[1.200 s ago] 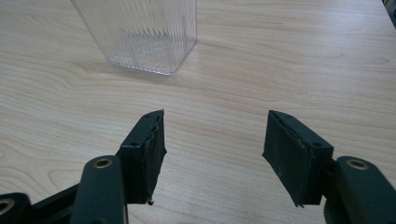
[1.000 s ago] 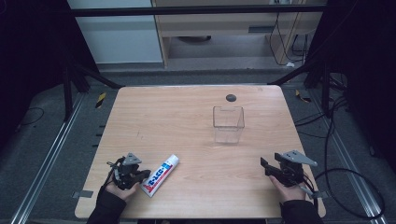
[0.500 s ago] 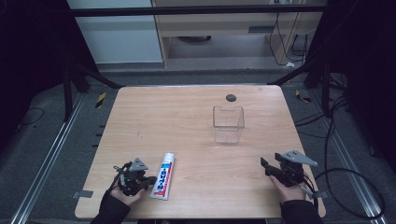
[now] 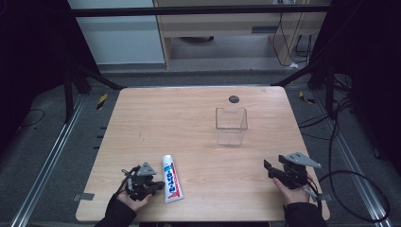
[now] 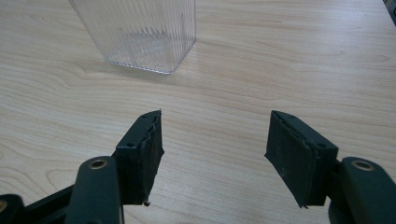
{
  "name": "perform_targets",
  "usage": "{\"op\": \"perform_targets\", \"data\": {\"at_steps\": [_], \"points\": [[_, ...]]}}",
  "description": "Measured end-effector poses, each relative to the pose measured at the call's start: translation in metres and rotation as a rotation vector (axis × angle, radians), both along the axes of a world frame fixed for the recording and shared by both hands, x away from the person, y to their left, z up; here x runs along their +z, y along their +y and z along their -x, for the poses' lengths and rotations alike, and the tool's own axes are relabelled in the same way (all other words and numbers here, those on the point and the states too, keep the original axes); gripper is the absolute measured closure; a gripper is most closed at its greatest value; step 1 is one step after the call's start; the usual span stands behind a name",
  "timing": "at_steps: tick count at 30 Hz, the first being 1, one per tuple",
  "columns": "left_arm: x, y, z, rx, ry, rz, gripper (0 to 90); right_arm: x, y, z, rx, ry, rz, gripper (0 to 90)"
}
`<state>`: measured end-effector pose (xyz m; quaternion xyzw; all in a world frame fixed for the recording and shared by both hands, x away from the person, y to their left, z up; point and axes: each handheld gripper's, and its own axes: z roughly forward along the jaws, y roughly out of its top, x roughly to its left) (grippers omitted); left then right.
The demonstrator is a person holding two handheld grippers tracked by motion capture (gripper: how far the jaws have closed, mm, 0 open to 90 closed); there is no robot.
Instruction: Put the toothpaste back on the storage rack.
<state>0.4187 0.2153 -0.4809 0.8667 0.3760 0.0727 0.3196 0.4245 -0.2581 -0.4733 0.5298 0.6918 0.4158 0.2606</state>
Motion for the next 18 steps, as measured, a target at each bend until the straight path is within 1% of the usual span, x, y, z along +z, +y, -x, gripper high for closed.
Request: {"op": "perform_targets", "data": {"at_steps": [7, 9, 18], "points": [[0.000, -0.011, 0.000, -0.029, -0.010, -0.008, 89.7, -0.002, 0.001, -0.001, 0.002, 0.008, 0.004, 35.0], [-0.001, -0.016, 0.000, -0.042, -0.020, -0.008, 89.7, -0.002, 0.001, -0.002, 0.003, 0.010, 0.003, 34.8], [-0.002, -0.031, -0.005, -0.063, -0.023, -0.007, 89.7, -0.002, 0.001, -0.003, 0.007, 0.014, 0.005, 33.9]]}}
